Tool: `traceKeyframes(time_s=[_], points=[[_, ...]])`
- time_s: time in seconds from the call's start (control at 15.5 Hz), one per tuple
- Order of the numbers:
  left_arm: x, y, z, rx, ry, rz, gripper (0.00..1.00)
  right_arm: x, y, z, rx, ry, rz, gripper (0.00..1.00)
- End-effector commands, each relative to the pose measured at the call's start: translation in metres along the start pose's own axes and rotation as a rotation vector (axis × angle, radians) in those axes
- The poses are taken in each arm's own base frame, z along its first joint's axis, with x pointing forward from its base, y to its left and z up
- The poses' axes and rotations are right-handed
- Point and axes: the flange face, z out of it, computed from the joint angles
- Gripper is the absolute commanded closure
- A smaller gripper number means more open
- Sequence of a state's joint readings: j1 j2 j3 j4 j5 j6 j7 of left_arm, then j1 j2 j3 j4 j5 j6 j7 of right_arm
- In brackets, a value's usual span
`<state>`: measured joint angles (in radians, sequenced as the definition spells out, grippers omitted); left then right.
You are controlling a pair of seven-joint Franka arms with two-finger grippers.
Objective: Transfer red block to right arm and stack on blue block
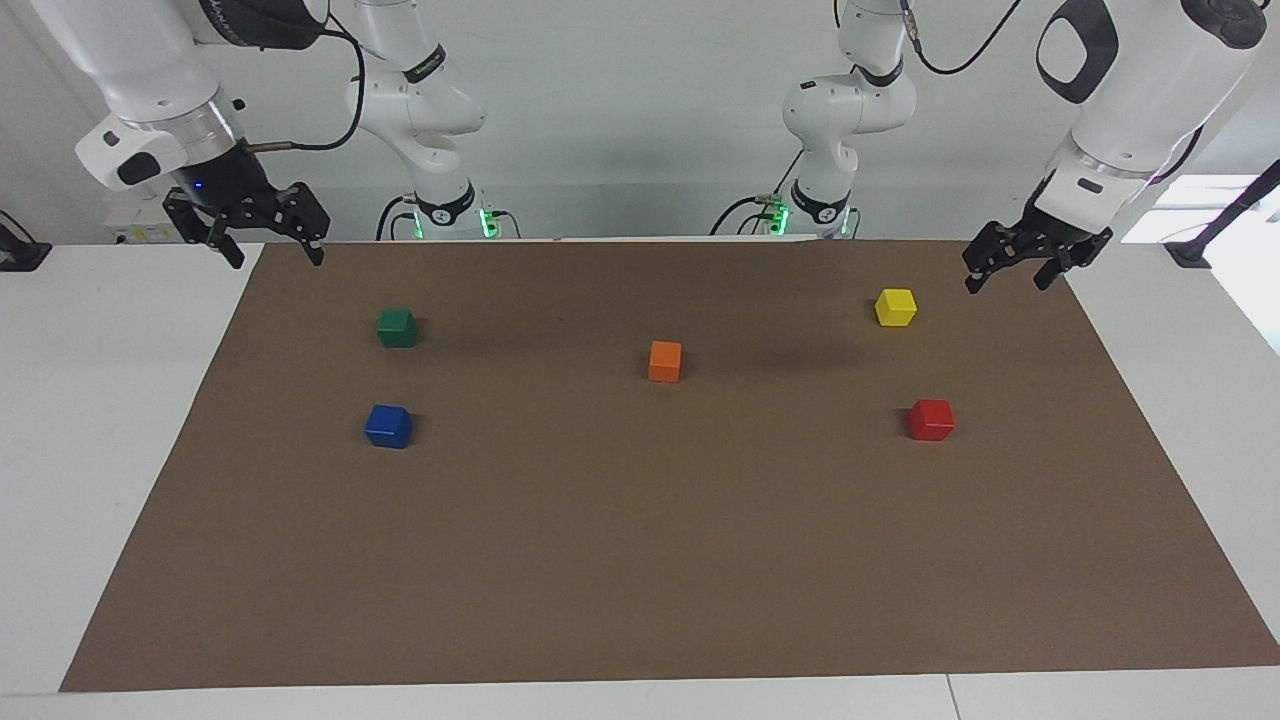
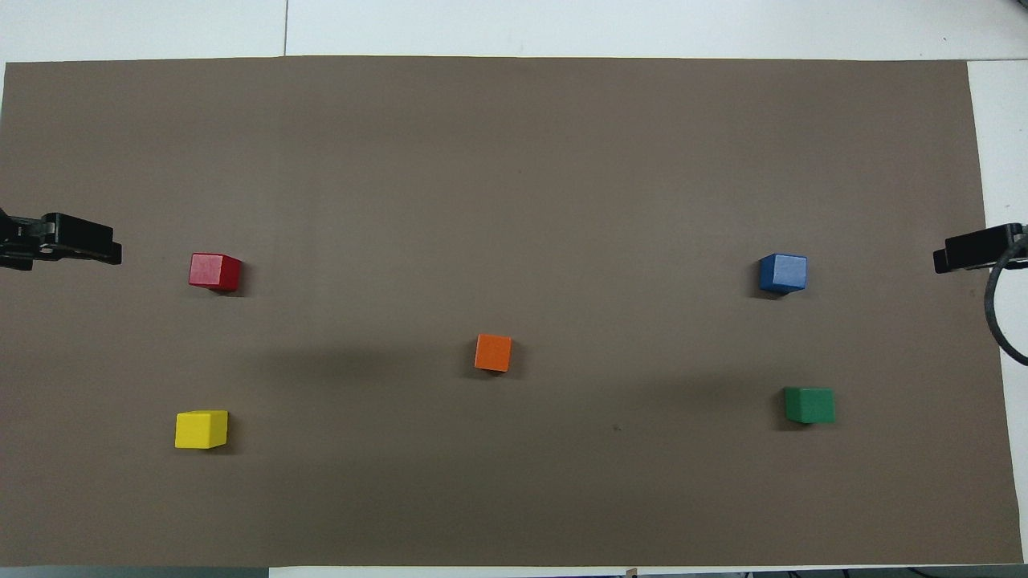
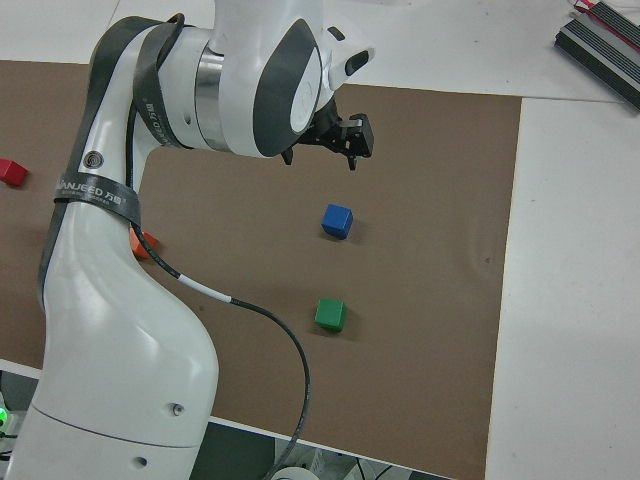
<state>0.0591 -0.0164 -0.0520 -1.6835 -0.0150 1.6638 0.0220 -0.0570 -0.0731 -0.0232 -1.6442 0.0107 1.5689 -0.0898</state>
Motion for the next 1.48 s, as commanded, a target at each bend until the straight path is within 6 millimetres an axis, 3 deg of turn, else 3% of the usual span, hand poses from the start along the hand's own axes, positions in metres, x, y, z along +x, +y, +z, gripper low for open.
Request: traceKeyframes(time_s=[0.0,0.13,0.26,0.58,0.9,0.97,1.16,1.42], points=[[0.004,-0.011,0.05,-0.003,0.004,-0.011,0.0,-0.006,0.008,0.0,-0.017,0.004,0.023,0.0],[0.006,-0.012,0.097,-0.002,0.008,-0.012,0.0,-0.007,0.009,0.003,-0.015,-0.008,0.019,0.0],[0.009,-0.016,0.134,0.0,0.048,-0.018,0.0,-0.015,0.011,0.021,-0.011,-0.032,-0.051,0.0],[0.022,-0.026,0.192,0.034,0.021,0.01,0.0,-0.016,0.024,0.093,0.028,-0.021,-0.025,0.0],[0.036,-0.023,0.224,0.04,0.045,0.022,0.0,0.007,0.017,0.157,0.175,-0.043,-0.014,0.0],[0.037,-0.014,0.23,0.039,0.034,0.035,0.0,0.012,0.017,0.171,0.203,-0.025,-0.027,0.0],[0.039,-0.012,0.235,0.04,0.033,0.038,0.0,0.017,0.016,0.198,0.342,0.001,-0.054,0.0],[0.044,-0.011,0.259,0.036,0.023,0.017,0.0,0.019,0.012,0.229,0.539,0.023,-0.033,0.0]])
